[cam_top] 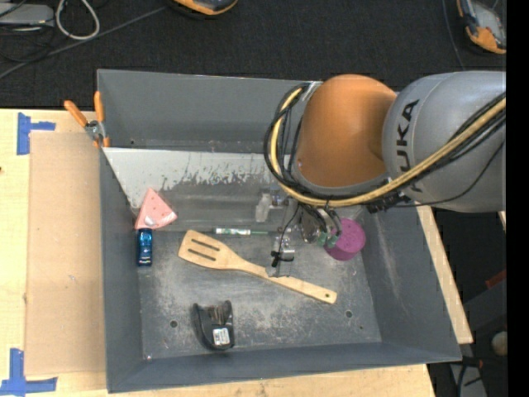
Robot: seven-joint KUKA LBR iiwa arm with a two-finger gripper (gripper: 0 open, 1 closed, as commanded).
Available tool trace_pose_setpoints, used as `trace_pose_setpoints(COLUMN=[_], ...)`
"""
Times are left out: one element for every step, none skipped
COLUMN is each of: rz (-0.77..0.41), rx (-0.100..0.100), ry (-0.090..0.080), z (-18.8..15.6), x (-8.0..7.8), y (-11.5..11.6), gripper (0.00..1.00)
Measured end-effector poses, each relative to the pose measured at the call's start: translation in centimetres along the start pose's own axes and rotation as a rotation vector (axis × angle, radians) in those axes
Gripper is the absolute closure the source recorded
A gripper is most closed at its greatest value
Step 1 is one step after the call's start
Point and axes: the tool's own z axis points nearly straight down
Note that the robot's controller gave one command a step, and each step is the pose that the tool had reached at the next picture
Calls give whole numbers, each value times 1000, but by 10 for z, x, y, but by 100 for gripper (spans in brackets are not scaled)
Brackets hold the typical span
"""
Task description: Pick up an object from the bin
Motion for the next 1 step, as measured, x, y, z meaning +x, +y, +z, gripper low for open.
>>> trace_pose_setpoints(rz=[3], rx=[-1], ry=[-8], z=[-5], x=[-2], y=[-1], gripper=[0])
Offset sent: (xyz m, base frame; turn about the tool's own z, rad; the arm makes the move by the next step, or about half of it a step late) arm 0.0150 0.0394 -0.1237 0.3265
